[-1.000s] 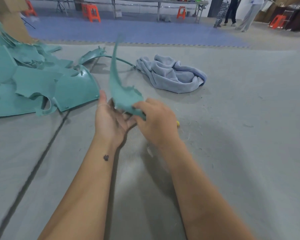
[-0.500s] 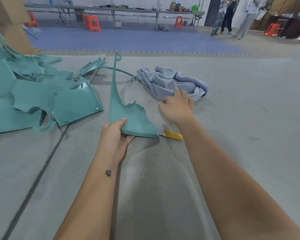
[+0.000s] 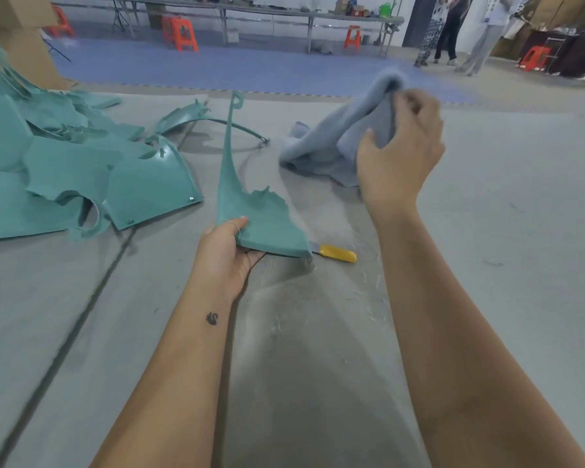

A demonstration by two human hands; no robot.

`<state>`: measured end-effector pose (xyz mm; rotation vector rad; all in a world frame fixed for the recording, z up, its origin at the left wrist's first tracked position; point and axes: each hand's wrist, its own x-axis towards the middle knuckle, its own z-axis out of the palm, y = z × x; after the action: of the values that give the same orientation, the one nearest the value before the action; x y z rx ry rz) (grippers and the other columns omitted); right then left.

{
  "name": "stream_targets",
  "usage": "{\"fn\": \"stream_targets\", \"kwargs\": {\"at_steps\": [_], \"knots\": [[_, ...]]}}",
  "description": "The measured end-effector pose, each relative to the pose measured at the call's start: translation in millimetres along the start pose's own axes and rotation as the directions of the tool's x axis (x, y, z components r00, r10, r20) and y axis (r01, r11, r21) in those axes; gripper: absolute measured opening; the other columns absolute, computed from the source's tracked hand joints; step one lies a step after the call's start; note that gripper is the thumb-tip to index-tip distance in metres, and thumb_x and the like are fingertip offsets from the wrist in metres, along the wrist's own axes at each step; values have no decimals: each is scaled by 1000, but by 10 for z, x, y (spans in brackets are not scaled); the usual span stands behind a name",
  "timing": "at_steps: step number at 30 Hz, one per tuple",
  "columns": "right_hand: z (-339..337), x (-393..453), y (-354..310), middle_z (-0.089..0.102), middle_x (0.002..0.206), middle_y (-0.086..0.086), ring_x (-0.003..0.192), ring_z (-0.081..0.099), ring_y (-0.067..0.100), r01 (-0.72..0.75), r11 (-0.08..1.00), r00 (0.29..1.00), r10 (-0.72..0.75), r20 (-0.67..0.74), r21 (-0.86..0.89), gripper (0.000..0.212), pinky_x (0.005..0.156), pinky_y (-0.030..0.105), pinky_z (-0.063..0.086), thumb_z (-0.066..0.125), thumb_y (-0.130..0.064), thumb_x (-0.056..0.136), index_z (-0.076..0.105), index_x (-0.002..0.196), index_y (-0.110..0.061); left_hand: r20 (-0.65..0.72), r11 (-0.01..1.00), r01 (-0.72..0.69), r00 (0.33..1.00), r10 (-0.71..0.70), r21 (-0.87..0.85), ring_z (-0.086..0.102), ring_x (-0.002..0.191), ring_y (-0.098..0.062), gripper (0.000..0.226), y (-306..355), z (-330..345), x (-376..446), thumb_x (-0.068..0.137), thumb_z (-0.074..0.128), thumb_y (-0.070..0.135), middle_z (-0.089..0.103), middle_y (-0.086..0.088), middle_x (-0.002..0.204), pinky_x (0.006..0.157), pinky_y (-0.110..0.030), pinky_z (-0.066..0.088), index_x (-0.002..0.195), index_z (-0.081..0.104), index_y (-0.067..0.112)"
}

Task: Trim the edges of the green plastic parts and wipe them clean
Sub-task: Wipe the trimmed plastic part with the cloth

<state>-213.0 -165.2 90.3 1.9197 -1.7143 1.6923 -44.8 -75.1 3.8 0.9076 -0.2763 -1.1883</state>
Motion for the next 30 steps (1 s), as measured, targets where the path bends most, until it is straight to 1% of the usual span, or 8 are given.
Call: {"fn": "stream_targets", "kwargs": {"at_steps": [3, 7, 12, 16, 20, 24, 27, 30], "knots": [[72, -129, 200, 57, 105, 0, 106, 52, 27, -50, 965, 852, 176, 493, -259, 29, 73, 29, 36, 54, -36, 83, 67, 103, -19, -15, 1000, 23, 1000, -24, -14, 68, 93, -27, 15, 0, 7, -4, 98, 44, 4, 69, -13, 104, 72, -42, 60, 105, 57, 8], [39, -357, 292, 33, 142, 6, 132, 34, 34, 146, 894, 459, 318, 829, -424, 68, 102, 50, 41, 65, -51, 80, 39, 142, -37, 3, 991, 58, 998, -58, -122, 68, 95, -30, 18, 20, 9, -27, 96, 41, 10, 70, -14, 102, 85, -52, 54, 104, 58, 7], [-13, -181, 186, 62, 96, 8, 86, 55, 28, 84, 909, 625, 270, 732, -407, 16, 62, 28, 36, 54, -18, 88, 69, 96, -17, 9, 982, 77, 997, -76, -173, 67, 99, -31, 27, 45, -3, -35, 98, 38, 16, 70, -14, 108, 78, -54, 55, 113, 58, 8], [-138, -113, 99, 54, 115, 9, 108, 50, 31, 49, 932, 958, 57, 280, -359, 29, 83, 34, 35, 42, -25, 99, 66, 115, -25, 15, 987, 80, 997, -78, -141, 69, 92, -29, 24, 40, -8, -31, 100, 36, 17, 72, -12, 99, 80, -52, 55, 107, 58, 10], [-221, -209, 12, 58, 108, 10, 98, 52, 28, -30, 998, 994, 25, -105, -48, 29, 83, 33, 34, 41, -24, 99, 67, 110, -16, 25, 987, 47, 999, -43, -153, 69, 94, -30, 22, 43, 0, -59, 99, 37, 9, 74, -11, 94, 76, -49, 57, 104, 58, 8], [-102, -601, -21, 55, 111, 16, 102, 52, 34, -67, 995, 997, 64, 50, 74, 27, 82, 36, 39, 44, -21, 96, 64, 104, -4, 32, 989, 26, 999, -22, -143, 67, 99, -30, 25, 54, 2, -99, 96, 37, 2, 70, -14, 108, 78, -49, 57, 109, 58, 6], [-12, -844, 92, 47, 131, 16, 116, 46, 35, -157, 970, 910, 215, 355, -186, 38, 93, 40, 37, 48, -20, 93, 51, 130, -9, 29, 997, 9, 1000, -7, -81, 68, 96, -28, 25, 75, -31, -107, 95, 38, 3, 71, -11, 103, 79, -49, 57, 108, 59, 8], [-9, -893, 241, 55, 113, 16, 107, 51, 36, -30, 929, 842, 223, 491, -370, 23, 82, 38, 36, 46, -17, 91, 54, 109, -5, 25, 1000, -1, 1000, 1, -14, 70, 91, -26, 20, 137, -79, -94, 92, 43, 7, 75, -7, 92, 79, -50, 57, 102, 61, 10]]}}
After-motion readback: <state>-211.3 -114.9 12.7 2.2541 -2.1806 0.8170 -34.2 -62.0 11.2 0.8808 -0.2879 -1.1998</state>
